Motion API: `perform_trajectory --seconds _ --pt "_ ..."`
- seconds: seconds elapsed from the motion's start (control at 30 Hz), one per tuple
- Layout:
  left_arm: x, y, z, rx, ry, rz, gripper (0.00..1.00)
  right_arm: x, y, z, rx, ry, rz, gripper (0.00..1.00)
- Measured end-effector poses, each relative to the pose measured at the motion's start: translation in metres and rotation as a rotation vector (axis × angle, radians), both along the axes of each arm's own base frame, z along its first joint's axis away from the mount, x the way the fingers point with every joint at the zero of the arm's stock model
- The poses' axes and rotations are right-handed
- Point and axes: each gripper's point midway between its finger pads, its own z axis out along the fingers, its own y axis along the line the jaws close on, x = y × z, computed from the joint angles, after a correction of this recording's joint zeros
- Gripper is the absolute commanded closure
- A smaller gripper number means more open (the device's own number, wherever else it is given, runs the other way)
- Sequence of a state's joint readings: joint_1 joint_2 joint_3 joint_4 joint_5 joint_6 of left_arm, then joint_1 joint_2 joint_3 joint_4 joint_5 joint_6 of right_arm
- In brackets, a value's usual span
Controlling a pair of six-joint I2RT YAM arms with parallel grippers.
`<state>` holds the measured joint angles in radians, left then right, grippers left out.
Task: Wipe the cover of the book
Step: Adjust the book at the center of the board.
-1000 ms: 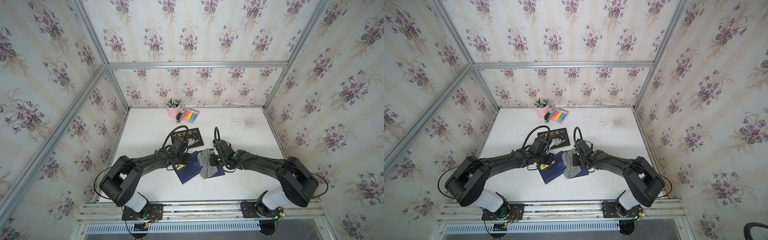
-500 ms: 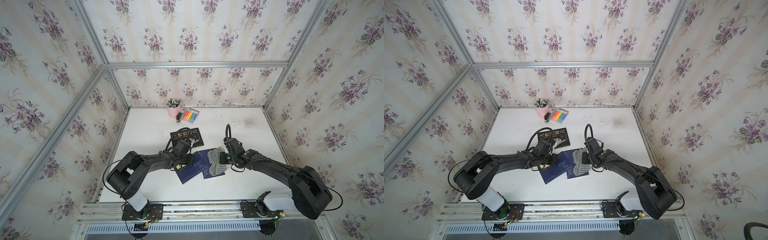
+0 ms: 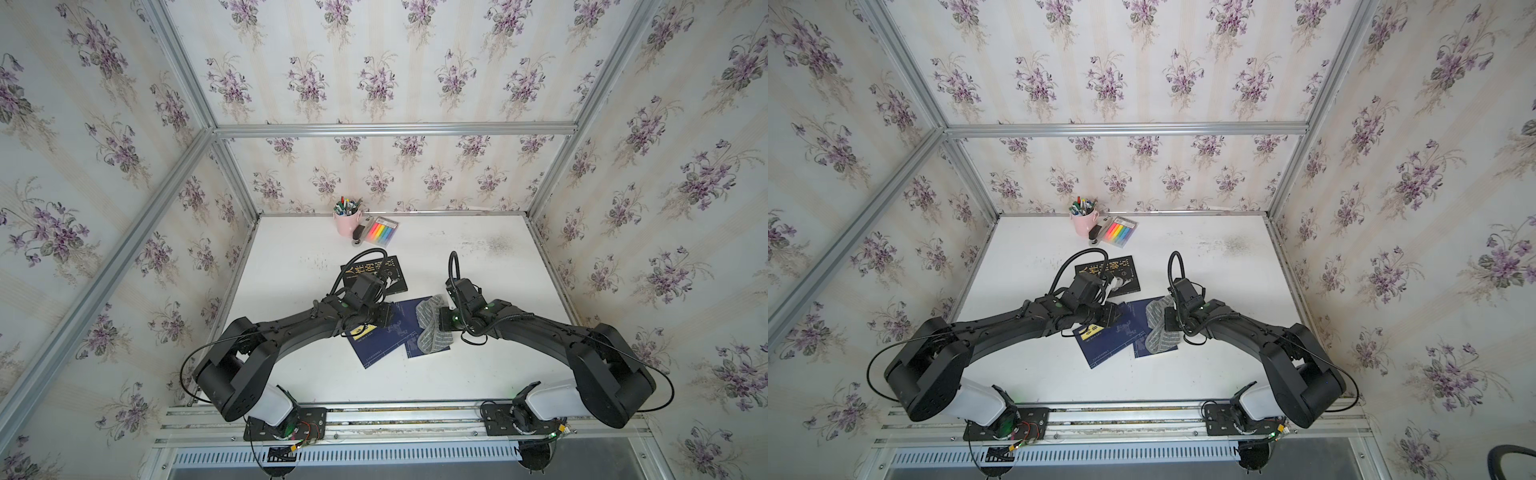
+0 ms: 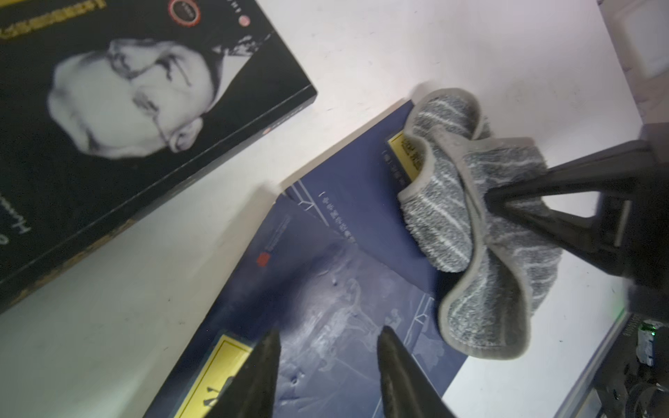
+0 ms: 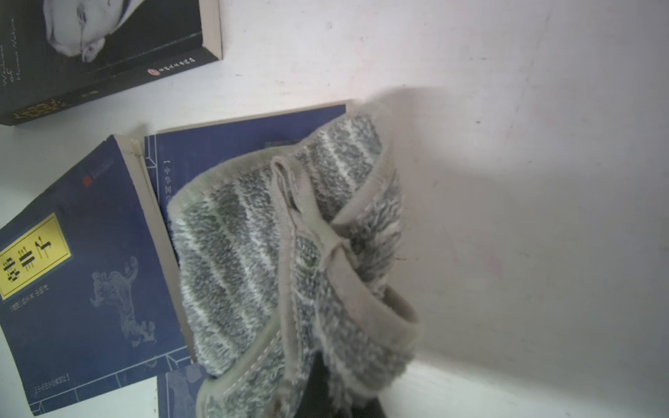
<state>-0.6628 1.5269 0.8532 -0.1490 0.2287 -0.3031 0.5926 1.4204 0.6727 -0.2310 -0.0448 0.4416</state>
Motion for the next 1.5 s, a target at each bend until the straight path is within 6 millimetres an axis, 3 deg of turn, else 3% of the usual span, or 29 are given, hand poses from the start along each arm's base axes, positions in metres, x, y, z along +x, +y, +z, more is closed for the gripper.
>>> perform_trajectory --seconds 0.1,0.4,0.63,0.83,1.23,1.5 --pt "0.002 -0.006 -0.003 0.015 0.011 -0.025 0.37 -0.001 -0.001 -0.001 0.002 0.001 -0.001 1.00" --pt "-0.012 -0.023 -0.036 0.097 0.102 -0.068 0.27 -0.002 0.000 -0.003 0.016 -0.001 0.002 1.00" --pt "-0.004 -0.041 -0.039 0.115 0.106 -0.038 0.26 -0.003 0.000 -0.006 0.018 0.007 0.004 1.00" --pt "0.002 -0.044 -0.045 0.173 0.113 -0.004 0.27 -0.003 0.001 -0.006 0.022 0.005 0.006 1.00" --pt "0.000 -0.021 -0.055 0.276 0.083 0.049 0.29 -0.002 0.000 -0.006 0.028 -0.001 0.003 1.00" --pt "-0.015 0.018 -0.058 0.378 0.071 0.091 0.29 -0.001 0.001 -0.005 0.032 -0.003 0.007 1.00"
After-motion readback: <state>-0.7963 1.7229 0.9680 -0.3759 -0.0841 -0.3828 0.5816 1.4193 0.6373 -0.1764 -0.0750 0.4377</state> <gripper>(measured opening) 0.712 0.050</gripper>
